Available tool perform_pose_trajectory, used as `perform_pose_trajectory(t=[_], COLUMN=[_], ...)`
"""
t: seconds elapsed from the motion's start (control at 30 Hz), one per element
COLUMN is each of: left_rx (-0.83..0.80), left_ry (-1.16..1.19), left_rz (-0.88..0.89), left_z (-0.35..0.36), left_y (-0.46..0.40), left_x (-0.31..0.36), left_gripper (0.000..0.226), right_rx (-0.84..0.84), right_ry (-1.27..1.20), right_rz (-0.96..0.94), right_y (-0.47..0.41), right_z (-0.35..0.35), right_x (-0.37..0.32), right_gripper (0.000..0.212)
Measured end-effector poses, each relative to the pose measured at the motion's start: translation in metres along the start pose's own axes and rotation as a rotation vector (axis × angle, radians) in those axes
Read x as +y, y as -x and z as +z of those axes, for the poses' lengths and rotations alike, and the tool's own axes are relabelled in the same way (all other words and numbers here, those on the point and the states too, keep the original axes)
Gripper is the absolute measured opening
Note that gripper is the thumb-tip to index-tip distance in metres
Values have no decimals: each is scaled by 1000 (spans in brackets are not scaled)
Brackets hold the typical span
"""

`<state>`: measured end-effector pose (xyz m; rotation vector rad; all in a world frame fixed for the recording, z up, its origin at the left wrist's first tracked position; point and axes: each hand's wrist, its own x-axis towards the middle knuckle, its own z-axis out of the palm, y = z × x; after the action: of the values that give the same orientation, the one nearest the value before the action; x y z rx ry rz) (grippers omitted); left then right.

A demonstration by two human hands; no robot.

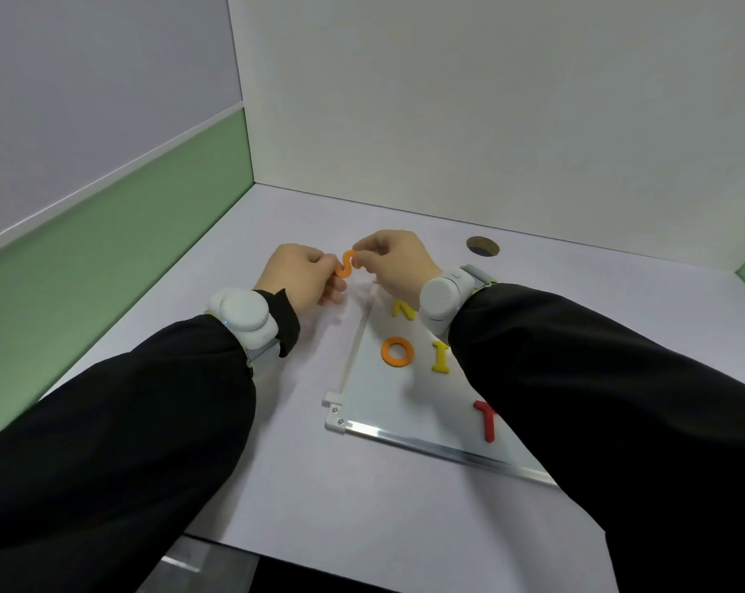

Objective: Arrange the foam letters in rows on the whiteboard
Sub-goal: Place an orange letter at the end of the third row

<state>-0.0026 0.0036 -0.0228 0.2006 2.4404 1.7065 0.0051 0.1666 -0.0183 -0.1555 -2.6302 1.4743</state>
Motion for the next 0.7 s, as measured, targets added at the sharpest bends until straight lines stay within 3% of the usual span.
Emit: perform_pose_trajectory(t=[0.13,0.4,0.7], left_rx=[-71,-60,-156], left_ry=[192,-18,-134], left_rz=[-34,181,308], left_z=[7,32,78], left_y=[21,56,96], left_x=[15,32,48], left_gripper=[25,9,12], right_rx=[16,26,38], right_ry=[-48,25,103], right_rz=[-24,-12,-24], right_y=[22,66,117], right_z=[-17,-71,-122], right_x=[-7,-8,9], right_gripper=[16,11,11])
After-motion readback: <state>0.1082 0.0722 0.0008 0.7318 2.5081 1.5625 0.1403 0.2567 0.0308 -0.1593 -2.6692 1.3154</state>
